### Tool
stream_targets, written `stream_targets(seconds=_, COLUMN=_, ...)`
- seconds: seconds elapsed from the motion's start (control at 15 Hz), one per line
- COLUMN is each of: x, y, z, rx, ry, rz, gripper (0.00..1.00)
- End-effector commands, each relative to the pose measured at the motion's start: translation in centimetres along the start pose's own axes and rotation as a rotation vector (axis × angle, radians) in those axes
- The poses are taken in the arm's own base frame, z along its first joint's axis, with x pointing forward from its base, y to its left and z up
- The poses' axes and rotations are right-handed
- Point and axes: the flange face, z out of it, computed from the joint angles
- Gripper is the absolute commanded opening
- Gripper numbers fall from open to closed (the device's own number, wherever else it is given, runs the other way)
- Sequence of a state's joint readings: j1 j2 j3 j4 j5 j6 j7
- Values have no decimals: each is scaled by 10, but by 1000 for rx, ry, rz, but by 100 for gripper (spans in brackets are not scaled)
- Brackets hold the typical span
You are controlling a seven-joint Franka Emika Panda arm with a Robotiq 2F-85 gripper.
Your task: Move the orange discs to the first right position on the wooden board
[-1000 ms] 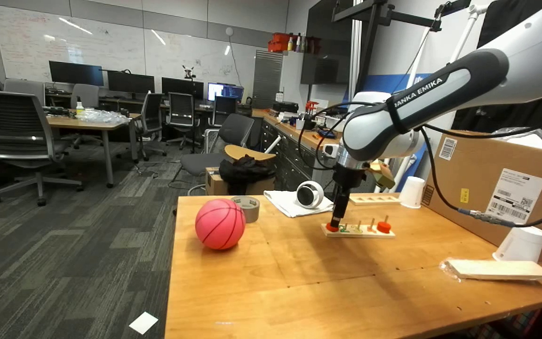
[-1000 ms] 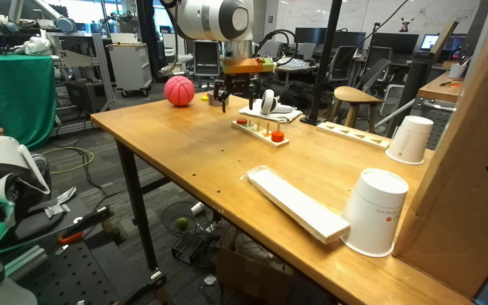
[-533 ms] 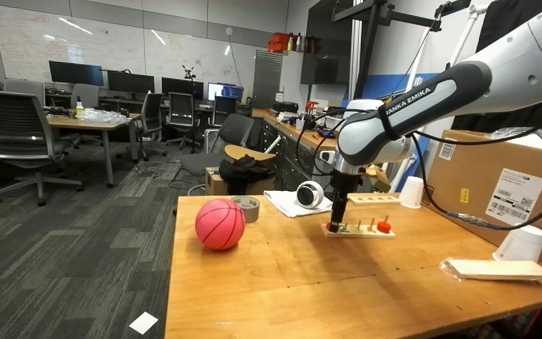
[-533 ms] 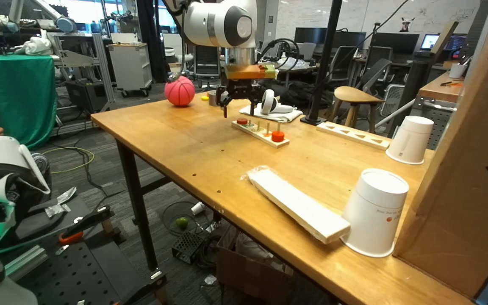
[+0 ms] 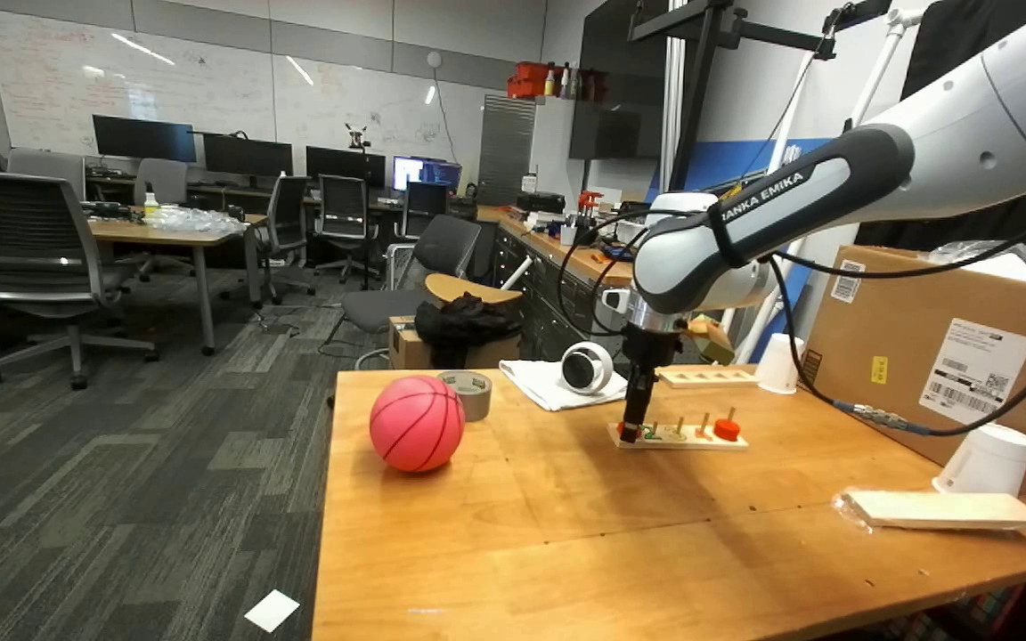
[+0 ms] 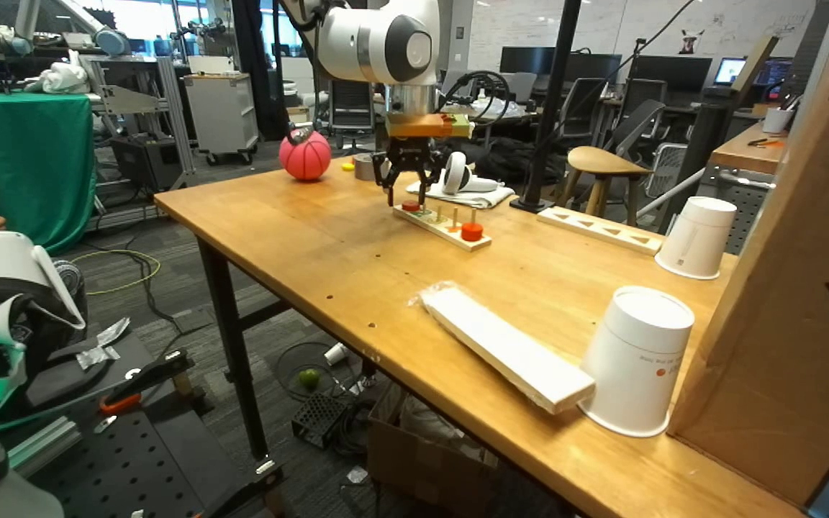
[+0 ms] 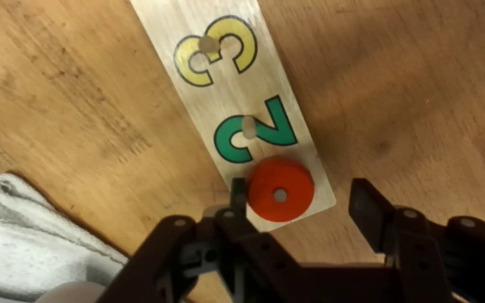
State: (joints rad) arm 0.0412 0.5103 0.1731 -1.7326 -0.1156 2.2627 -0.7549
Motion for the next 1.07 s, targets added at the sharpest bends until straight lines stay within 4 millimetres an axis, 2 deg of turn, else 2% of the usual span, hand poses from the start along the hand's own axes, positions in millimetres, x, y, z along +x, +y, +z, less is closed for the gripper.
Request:
stream_targets(seconds=0.0, x=4, y=7, z=-5, rx=-8, ry=-13, rz=-16, gripper=35)
stream_targets(seconds=0.13, x=6, y=6, z=-5, rx=-9, ry=-13, rz=-19, gripper=19)
stream_targets(seconds=0.2, x=6, y=6, z=-6, rx=-11, ry=-12, rz=-20, gripper=17)
stream_targets(seconds=0.47, x=6, y=8, z=-14, rx=-28, ry=-7, rz=-19, gripper=17)
stream_targets(seconds=0.67, x=-4, y=18, z=-36, rx=-80, ry=-14, rz=-14, gripper=17)
stream_targets(seconds=0.87, x=-27, y=35, z=-64, rx=-138, ry=-20, rz=25, gripper=17)
stream_targets(seconds=1.0, x=-44, y=46, z=-75, rx=-159, ry=-25, rz=70, gripper=17)
